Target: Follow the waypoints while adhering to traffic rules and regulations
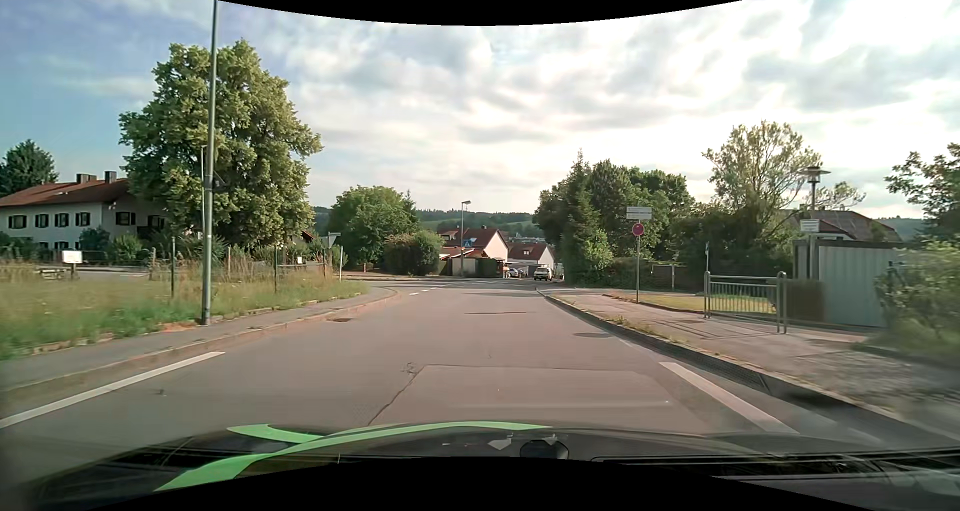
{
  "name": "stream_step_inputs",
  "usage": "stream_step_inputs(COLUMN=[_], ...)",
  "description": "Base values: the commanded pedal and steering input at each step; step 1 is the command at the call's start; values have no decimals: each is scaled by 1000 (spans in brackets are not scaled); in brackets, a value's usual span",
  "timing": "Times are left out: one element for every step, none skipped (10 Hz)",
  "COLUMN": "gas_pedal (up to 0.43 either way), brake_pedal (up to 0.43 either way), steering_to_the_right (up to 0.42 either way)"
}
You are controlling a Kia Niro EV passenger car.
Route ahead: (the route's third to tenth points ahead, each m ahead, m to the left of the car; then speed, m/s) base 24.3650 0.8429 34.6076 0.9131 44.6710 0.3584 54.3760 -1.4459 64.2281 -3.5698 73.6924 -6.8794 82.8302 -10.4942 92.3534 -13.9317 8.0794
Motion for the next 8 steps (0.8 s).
stream_step_inputs(gas_pedal=[59, 59, 59, 59, 59, 47, 47, 47], brake_pedal=[0, 0, 0, 0, 0, 0, 0, 0], steering_to_the_right=[-8, -7, -6, -6, -6, -6, -6, -6])
